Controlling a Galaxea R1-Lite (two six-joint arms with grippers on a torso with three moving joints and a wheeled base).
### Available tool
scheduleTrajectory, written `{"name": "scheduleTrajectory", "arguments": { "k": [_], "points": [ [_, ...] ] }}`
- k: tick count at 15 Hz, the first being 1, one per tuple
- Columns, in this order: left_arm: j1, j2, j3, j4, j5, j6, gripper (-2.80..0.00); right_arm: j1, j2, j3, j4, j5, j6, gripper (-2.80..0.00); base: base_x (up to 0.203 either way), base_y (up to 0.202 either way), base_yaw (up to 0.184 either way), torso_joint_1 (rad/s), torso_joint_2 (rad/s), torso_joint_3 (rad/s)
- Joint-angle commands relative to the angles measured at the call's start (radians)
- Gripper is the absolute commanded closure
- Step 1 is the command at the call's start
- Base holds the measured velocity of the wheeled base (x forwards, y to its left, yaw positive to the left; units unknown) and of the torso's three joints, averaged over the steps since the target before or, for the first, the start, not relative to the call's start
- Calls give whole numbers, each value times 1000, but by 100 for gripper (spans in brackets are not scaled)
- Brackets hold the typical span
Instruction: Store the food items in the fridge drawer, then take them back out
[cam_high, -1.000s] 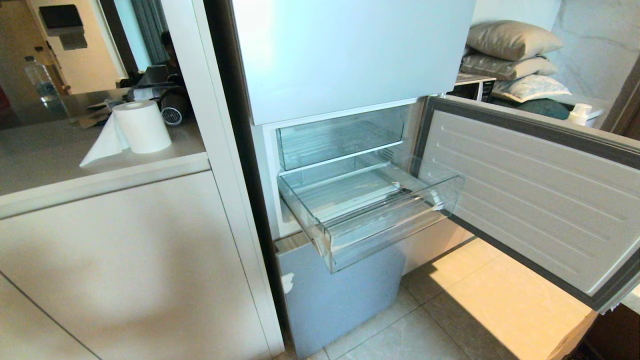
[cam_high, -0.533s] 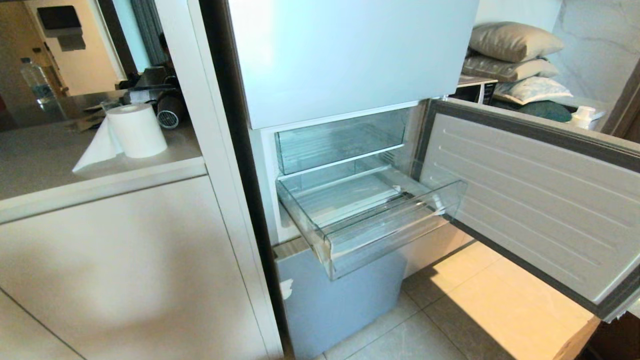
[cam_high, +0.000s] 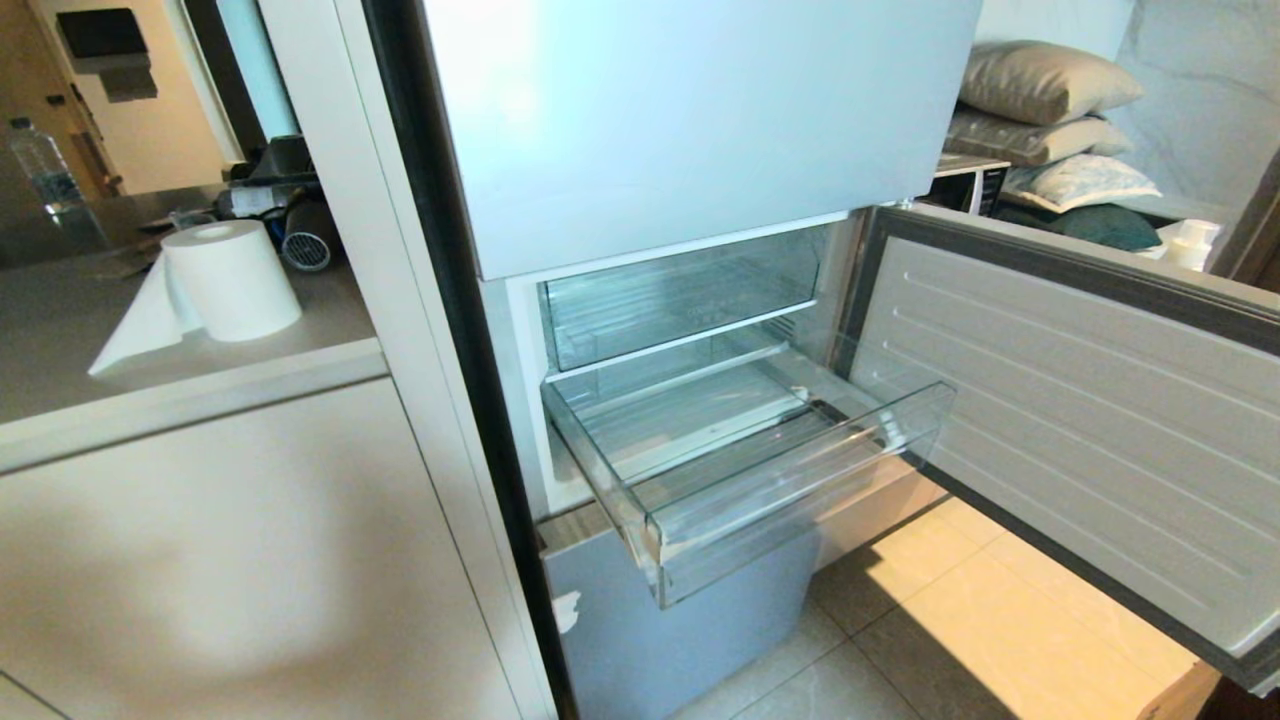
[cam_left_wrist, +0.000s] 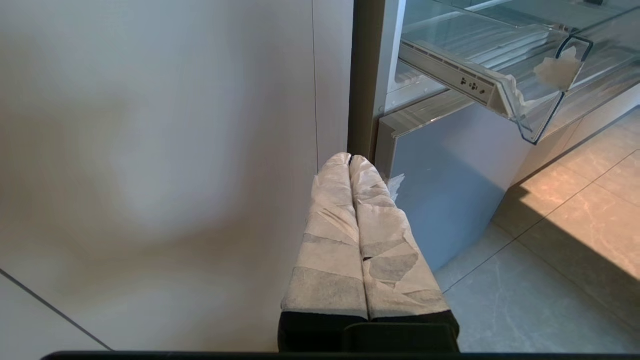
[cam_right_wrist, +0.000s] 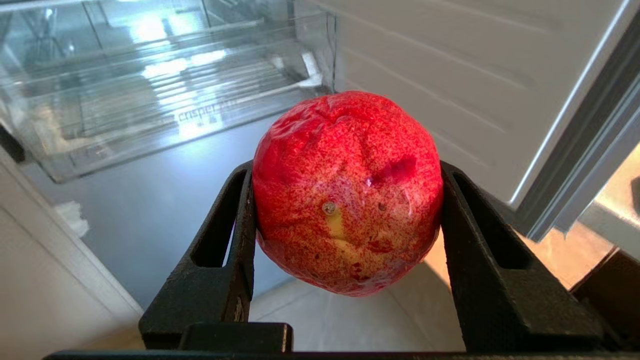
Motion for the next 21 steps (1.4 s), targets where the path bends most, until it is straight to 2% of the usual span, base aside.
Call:
{"name": "scheduleTrajectory", "arguments": {
  "k": [1, 3, 7, 9, 11, 15, 18, 21],
  "points": [
    [0, 1, 0, -1, 1, -2, 0, 0, 110, -79, 13, 2, -1, 0, 0, 0, 0, 0, 0, 0],
    [0, 1, 0, -1, 1, -2, 0, 0, 322, -180, 32, 48, -1, 0, 0, 0, 0, 0, 0, 0],
    [0, 1, 0, -1, 1, -2, 0, 1, 806, -401, 35, 300, 4, 0, 0, 0, 0, 0, 0, 0],
    [0, 1, 1, -1, 1, -2, 0, 4, 1043, -499, -24, 402, 9, 0, 0, 0, 0, 0, 0, 0],
    [0, 1, 1, -1, -1, -2, 0, 36, 1267, -592, -128, 461, 21, 0, 0, 0, 0, 0, 0, 0],
    [0, 1, 1, -1, -1, -4, 0, 147, 1650, -875, -267, 476, 59, 0, 0, 0, 0, 0, 0, 0],
    [0, 1, 0, -1, 0, -3, 0, 224, 1872, -1140, -303, 427, 131, 0, 0, 0, 0, 0, 0, 0],
    [0, 1, 1, -1, -1, -2, 0, 247, 2043, -1293, -315, 352, 159, 0, 0, 0, 0, 0, 0, 0]
  ]
}}
